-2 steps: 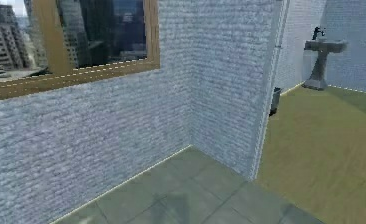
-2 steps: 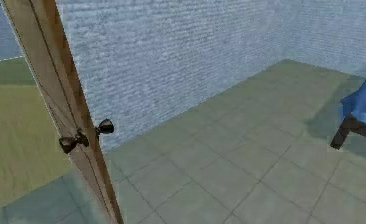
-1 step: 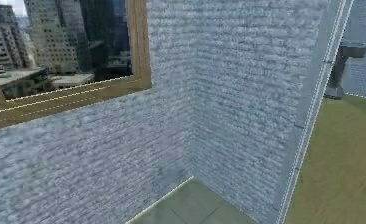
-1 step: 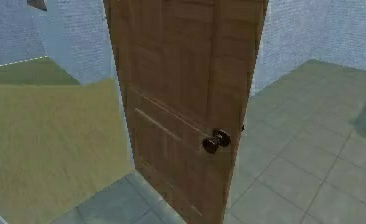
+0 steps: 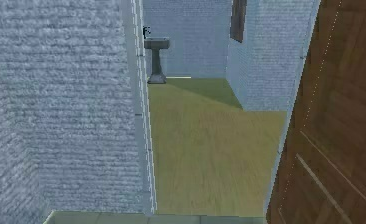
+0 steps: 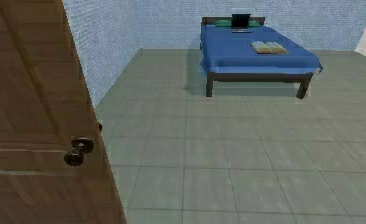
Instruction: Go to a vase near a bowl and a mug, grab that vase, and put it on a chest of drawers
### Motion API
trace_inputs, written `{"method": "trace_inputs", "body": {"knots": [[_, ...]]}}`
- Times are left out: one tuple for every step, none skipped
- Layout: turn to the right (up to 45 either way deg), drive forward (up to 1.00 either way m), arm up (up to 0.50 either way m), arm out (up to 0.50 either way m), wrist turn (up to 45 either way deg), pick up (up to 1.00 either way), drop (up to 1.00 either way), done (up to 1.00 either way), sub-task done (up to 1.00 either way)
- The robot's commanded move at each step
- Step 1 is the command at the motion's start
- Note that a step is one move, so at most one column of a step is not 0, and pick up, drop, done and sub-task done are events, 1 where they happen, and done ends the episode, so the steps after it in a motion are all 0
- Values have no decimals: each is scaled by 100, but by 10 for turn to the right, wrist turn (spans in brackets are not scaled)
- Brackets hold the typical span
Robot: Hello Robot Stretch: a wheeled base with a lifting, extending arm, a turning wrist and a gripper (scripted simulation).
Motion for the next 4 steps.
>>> {"method": "trace_inputs", "body": {"knots": [[120, 0, 0, 0, 0, 0, 0, 0, 0], [0, 100, 0, 0, 0, 0, 0, 0, 0], [30, 0, 0, 0, 0, 0, 0, 0, 0], [0, 40, 0, 0, 0, 0, 0, 0, 0]]}}
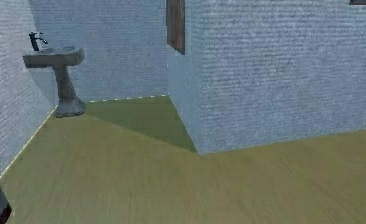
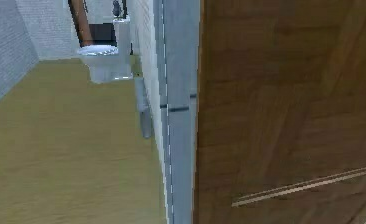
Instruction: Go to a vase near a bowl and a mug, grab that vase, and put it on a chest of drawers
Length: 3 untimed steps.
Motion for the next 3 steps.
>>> {"method": "trace_inputs", "body": {"knots": [[270, 0, 0, 0, 0, 0, 0, 0, 0], [0, 30, 0, 0, 0, 0, 0, 0, 0], [300, 0, 0, 0, 0, 0, 0, 0, 0]]}}
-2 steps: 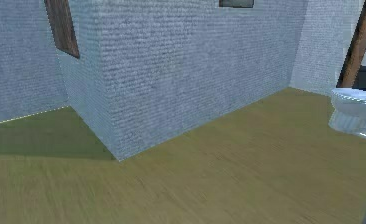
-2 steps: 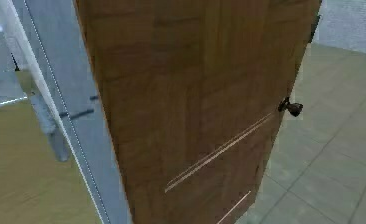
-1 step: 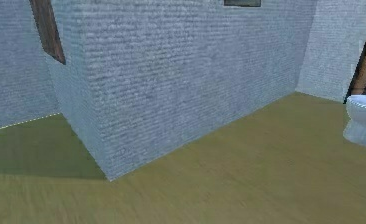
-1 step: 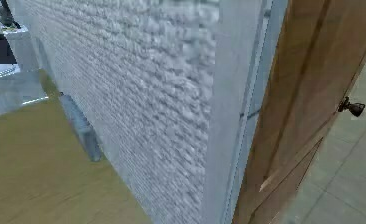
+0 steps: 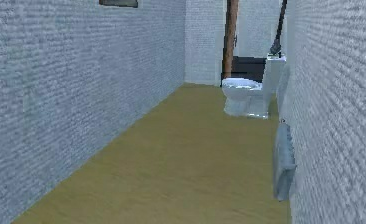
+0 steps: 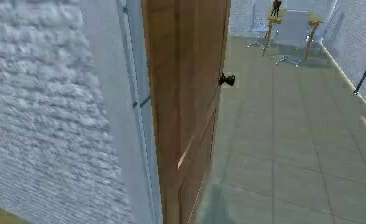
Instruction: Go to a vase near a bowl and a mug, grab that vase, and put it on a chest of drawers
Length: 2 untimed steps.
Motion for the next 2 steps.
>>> {"method": "trace_inputs", "body": {"knots": [[0, 100, 0, 0, 0, 0, 0, 0, 0], [0, 100, 0, 0, 0, 0, 0, 0, 0]]}}
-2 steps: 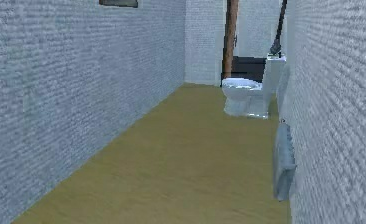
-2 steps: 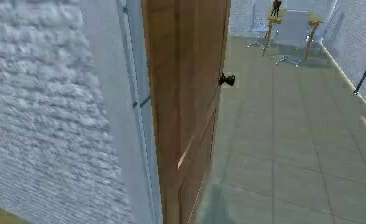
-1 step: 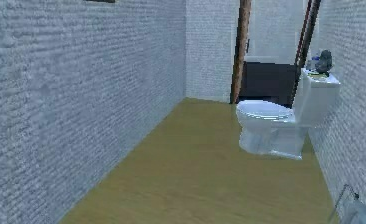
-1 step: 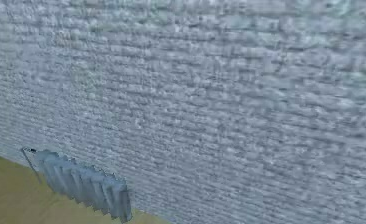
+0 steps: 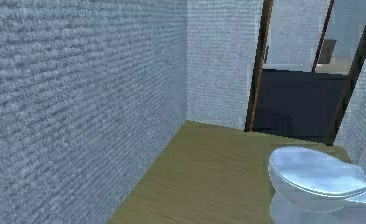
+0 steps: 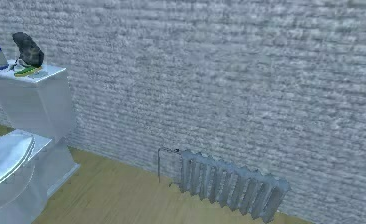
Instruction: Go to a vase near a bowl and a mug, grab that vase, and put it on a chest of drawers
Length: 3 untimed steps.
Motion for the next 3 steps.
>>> {"method": "trace_inputs", "body": {"knots": [[30, 0, 0, 0, 0, 0, 0, 0, 0], [0, 100, 0, 0, 0, 0, 0, 0, 0], [-30, 0, 0, 0, 0, 0, 0, 0, 0]]}}
